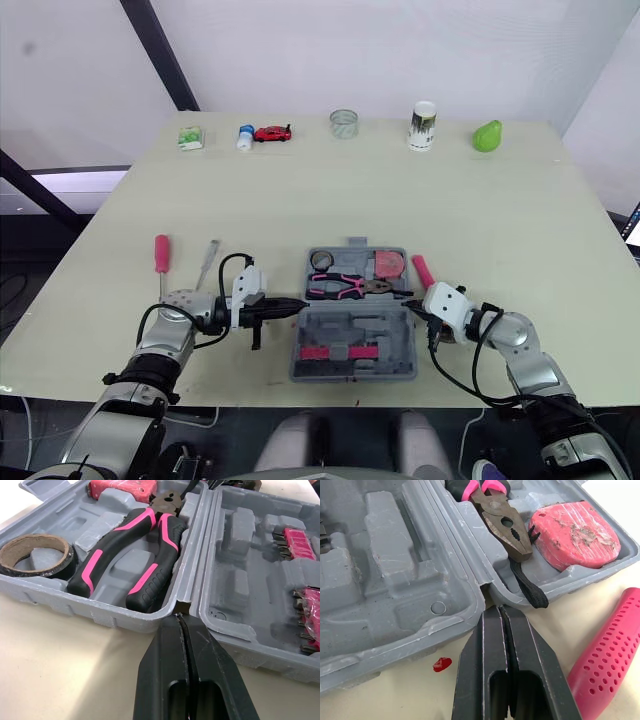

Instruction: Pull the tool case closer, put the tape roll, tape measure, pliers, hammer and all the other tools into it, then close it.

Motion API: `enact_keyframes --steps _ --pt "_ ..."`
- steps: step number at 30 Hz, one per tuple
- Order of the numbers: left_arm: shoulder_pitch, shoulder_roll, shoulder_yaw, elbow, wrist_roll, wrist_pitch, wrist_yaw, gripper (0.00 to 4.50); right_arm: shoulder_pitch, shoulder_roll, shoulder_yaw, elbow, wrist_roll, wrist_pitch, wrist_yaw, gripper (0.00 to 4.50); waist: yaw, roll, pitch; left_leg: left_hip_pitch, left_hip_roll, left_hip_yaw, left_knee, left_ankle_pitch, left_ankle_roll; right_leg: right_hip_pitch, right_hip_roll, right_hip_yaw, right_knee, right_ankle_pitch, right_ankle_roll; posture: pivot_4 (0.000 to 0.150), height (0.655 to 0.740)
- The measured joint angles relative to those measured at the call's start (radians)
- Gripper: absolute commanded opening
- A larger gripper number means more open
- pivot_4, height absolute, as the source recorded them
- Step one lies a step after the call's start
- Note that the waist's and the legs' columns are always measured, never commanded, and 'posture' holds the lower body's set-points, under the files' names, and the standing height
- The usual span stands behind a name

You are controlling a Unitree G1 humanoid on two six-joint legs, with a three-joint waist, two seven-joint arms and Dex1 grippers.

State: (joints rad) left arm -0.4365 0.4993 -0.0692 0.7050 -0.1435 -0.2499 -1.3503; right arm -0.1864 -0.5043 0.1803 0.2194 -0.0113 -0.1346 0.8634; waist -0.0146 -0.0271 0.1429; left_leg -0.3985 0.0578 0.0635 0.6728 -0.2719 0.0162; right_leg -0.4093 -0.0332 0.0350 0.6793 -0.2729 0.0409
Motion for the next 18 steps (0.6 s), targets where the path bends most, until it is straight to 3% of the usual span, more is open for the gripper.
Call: enact_keyframes --steps 18 --pt "0.019 0.021 0.01 -0.014 -0.034 -0.003 -0.037 0.04 0.033 -0.023 -0.002 -0.007 0.013 -0.001 0.003 0.0 0.001 0.0 0.0 0.0 0.0 0.0 0.0 0.0 0.0 0.0 0.0 0.0 0.0 0.0 0.0 0.15 0.74"
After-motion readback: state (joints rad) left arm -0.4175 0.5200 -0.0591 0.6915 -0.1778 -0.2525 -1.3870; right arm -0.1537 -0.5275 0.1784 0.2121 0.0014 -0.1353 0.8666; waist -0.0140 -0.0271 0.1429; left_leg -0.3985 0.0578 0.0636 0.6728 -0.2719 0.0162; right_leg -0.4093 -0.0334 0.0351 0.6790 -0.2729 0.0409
